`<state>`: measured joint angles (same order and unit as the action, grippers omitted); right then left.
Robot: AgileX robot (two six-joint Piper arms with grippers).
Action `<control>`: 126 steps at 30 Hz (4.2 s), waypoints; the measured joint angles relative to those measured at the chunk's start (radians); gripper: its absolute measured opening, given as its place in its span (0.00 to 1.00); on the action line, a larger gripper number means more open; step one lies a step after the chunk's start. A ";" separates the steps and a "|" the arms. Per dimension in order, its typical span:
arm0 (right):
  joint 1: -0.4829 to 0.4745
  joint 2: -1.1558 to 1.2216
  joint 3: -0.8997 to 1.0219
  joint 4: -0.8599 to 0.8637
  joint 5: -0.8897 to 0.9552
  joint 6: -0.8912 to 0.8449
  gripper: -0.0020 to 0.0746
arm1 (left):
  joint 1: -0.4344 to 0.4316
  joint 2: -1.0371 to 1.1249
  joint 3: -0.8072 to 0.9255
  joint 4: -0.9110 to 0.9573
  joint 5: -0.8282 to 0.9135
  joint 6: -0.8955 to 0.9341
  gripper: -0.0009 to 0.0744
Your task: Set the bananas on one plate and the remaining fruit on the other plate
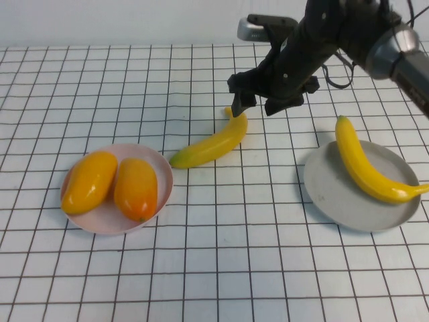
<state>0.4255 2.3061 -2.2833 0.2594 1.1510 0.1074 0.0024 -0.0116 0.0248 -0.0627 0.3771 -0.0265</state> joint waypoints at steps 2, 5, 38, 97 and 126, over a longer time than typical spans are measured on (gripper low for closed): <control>0.001 0.061 -0.090 -0.002 0.018 0.024 0.69 | 0.000 0.000 0.000 0.000 0.000 0.000 0.01; 0.001 0.149 -0.201 -0.023 0.035 0.075 0.69 | 0.000 0.000 0.000 0.000 0.000 0.000 0.01; 0.005 0.332 -0.323 0.053 -0.033 0.175 0.54 | 0.000 0.000 0.000 -0.002 0.000 0.000 0.01; -0.064 -0.266 0.552 -0.454 -0.014 -0.351 0.62 | 0.000 0.000 0.000 -0.004 0.000 0.000 0.01; -0.069 -1.485 1.619 -0.156 -0.828 -0.214 0.01 | 0.000 0.000 0.000 -0.004 0.000 0.000 0.01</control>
<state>0.3570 0.8213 -0.6640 0.1038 0.3225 -0.1064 0.0024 -0.0116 0.0248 -0.0665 0.3771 -0.0265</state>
